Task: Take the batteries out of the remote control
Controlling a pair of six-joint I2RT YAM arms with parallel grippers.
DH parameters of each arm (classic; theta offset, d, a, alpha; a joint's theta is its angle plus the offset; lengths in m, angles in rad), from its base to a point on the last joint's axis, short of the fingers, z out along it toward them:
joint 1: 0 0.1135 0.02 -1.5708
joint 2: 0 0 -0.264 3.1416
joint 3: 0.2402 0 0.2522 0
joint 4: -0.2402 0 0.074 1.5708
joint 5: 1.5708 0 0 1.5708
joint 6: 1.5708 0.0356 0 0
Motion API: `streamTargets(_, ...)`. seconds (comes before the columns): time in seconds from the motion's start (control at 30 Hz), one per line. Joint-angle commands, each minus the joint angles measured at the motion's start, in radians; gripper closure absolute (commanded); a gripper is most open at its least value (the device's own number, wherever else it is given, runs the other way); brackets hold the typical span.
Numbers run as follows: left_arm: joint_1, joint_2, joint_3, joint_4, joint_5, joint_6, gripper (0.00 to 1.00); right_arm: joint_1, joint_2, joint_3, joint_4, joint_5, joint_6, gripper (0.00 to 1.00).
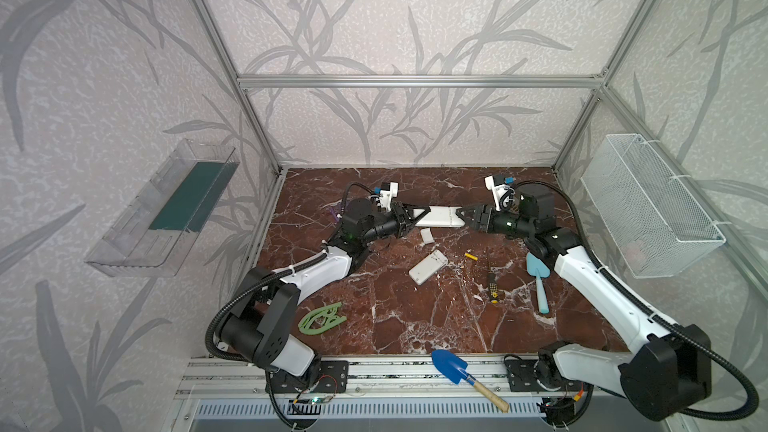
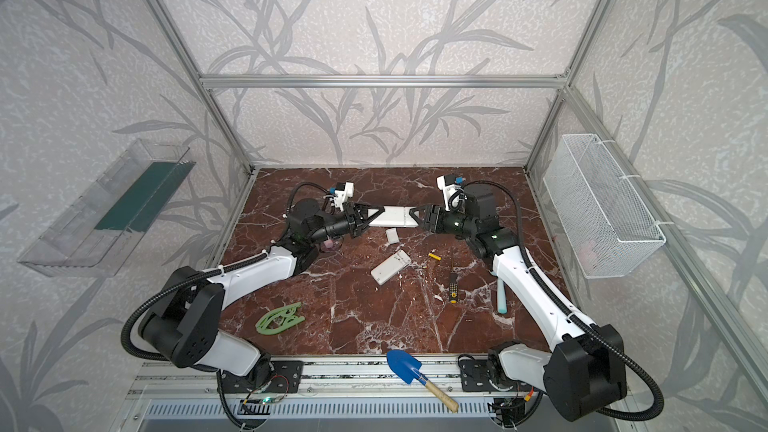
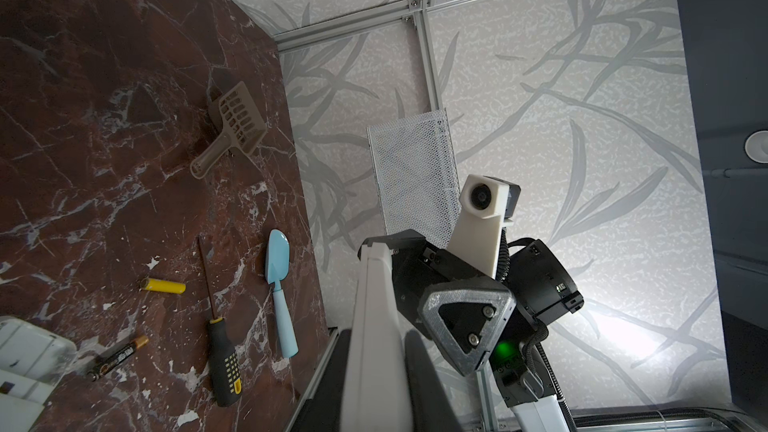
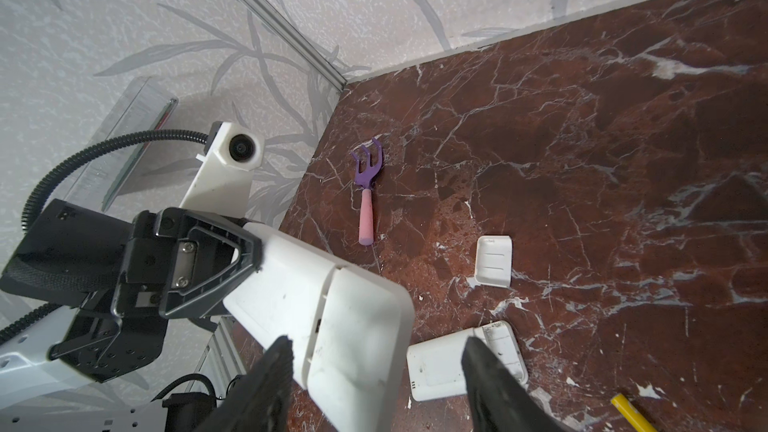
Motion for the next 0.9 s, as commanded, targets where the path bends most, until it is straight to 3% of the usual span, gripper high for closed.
streamTargets(0.0, 0.001, 0.004, -0.002, 0.031, 0.012, 0.003, 1.0, -0.002, 0.011, -0.006, 0.03, -0.026, 0.015, 0.4)
streamTargets(0.43, 0.002, 0.001, -0.003, 0.035, 0.012, 0.0, 1.0, 0.007, 0.044, -0.01, 0.06, -0.061, 0.036, 0.48)
streamTargets(0.67, 0.001, 0.001, -0.006, 0.038, 0.011, 0.003, 1.0, 0.017, 0.056, -0.003, 0.057, -0.061, 0.03, 0.58)
streamTargets(0.87, 0.002, 0.005, -0.007, 0.04, 0.013, 0.0, 1.0, 0.017, 0.049, 0.0, 0.043, -0.057, 0.021, 0.75)
